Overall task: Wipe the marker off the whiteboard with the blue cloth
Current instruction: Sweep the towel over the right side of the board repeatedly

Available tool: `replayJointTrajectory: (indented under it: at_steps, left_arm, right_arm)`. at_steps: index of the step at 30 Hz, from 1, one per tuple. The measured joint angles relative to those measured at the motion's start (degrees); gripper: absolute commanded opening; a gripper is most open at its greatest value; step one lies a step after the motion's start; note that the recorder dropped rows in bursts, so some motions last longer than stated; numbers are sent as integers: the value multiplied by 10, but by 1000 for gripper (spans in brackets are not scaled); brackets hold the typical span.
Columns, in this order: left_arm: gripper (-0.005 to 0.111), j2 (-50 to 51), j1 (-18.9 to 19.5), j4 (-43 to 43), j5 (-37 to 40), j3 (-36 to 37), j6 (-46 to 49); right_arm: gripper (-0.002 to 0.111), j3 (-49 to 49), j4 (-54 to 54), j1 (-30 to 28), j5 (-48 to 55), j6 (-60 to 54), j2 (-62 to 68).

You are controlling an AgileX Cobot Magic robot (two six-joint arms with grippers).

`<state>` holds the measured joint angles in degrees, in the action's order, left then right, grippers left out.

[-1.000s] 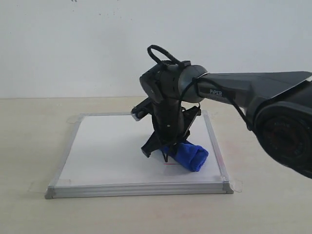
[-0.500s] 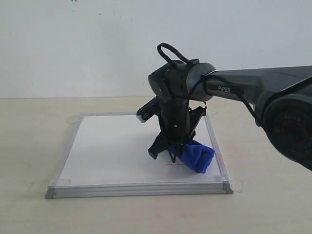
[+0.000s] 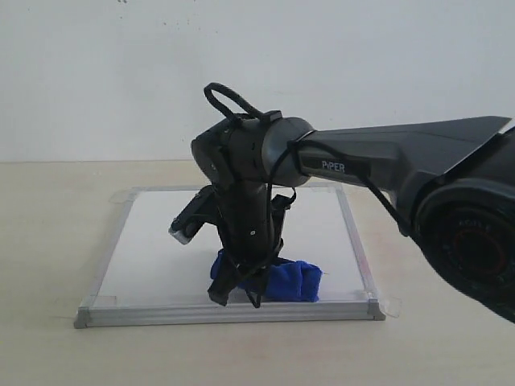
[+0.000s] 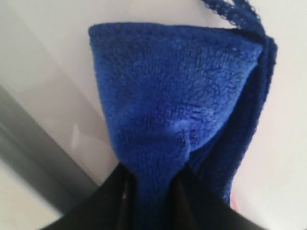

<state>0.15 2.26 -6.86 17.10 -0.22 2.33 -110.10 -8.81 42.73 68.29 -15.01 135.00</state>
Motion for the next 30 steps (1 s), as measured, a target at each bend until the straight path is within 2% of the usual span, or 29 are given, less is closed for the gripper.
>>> replayJointTrajectory:
  at_steps: [6,11,16,23,30]
  left_arm:
    - [4,0,0,0,0,0,0]
    - [4,0,0,0,0,0,0]
    - [4,0,0,0,0,0,0]
    - [4,0,0,0,0,0,0]
    - [4,0,0,0,0,0,0]
  right_arm:
    - [0,4,35,3,-24,17,-10]
    - [0,18,9,-11,-9,46,-13]
    - [0,64,-45,-63,-8,78,-26]
    - [0,133,-42,-157,-31,145,-49]
    - [0,133,-25,-154,-32,166,-53]
